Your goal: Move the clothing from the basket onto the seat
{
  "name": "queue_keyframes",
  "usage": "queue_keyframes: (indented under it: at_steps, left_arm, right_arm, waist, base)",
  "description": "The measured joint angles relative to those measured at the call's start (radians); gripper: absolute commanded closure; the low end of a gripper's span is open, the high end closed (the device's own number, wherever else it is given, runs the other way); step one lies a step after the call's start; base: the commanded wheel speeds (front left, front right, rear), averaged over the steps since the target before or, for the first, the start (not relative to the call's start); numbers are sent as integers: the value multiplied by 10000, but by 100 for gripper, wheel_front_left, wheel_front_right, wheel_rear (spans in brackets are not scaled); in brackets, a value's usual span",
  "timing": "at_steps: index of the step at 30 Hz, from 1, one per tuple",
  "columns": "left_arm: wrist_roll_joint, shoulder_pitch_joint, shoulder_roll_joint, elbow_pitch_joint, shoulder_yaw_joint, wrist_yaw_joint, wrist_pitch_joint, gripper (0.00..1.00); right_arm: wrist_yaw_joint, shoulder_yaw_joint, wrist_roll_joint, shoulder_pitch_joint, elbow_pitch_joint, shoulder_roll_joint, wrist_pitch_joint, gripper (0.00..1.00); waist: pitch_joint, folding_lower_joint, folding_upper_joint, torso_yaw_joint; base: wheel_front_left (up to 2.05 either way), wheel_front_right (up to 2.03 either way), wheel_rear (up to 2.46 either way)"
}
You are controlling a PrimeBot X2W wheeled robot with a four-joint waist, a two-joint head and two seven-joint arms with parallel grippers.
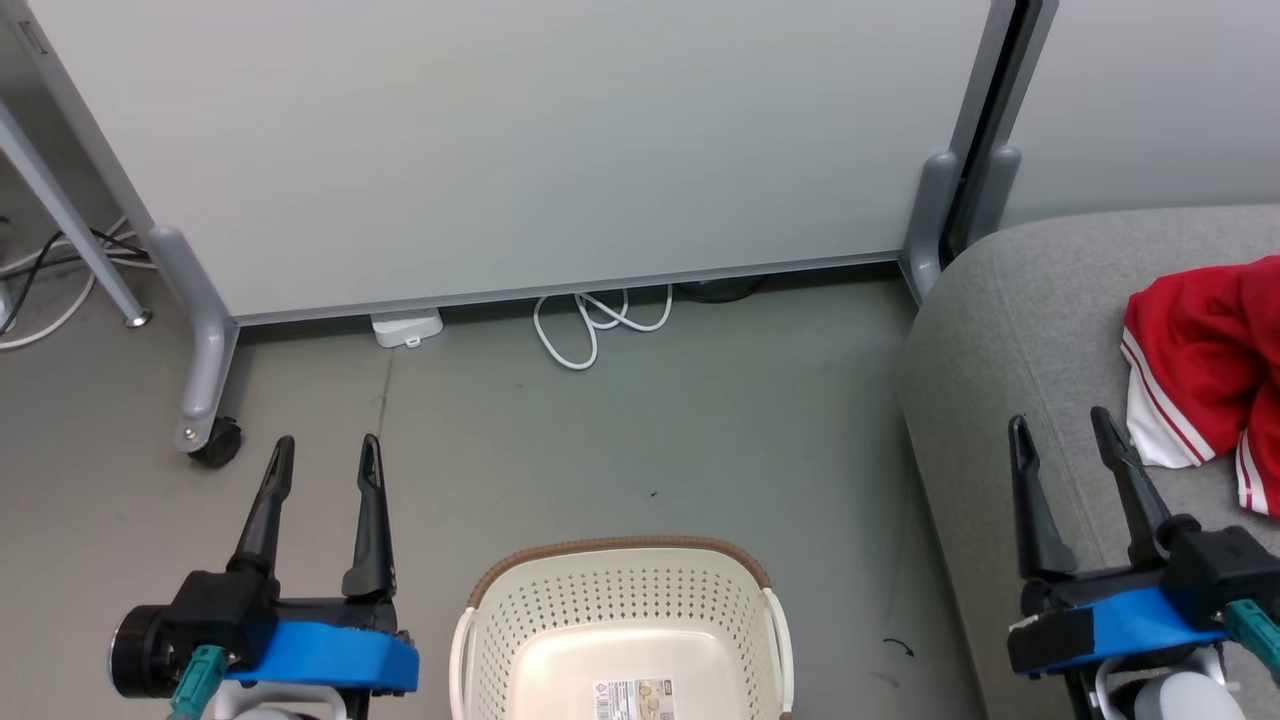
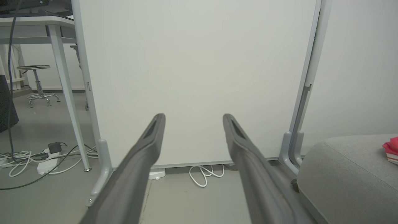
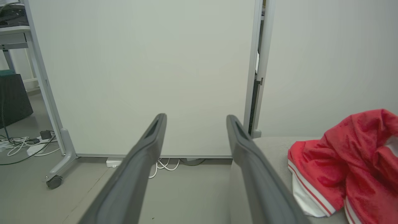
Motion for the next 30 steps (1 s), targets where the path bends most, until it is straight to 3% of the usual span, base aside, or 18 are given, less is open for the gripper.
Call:
queue_keyframes:
  at_steps: [9,28,29,30]
  left_arm:
    - [428,315,-349,178,280,-295,0,0]
    - [989,423,-518,500,629,-556,2,0]
    - [989,423,-518,500,629,-556,2,100]
    - [982,521,-535,669,614,-556,27,100]
  right_arm:
    - [-2,54,151,488,61,73,0,0]
    - [-2,207,558,569,596,86,0,0]
    - [-2,207,558,569,596,86,0,100]
    - [-2,209,550,621,769,102,19,100]
  waist:
    - [-208,1,0,106]
    - [-419,1,0,252]
    - [-419,1,0,252]
    - [-420,3,0,253]
  base:
    - [0,0,0]
    - [0,0,0]
    - [0,0,0]
    - [0,0,0]
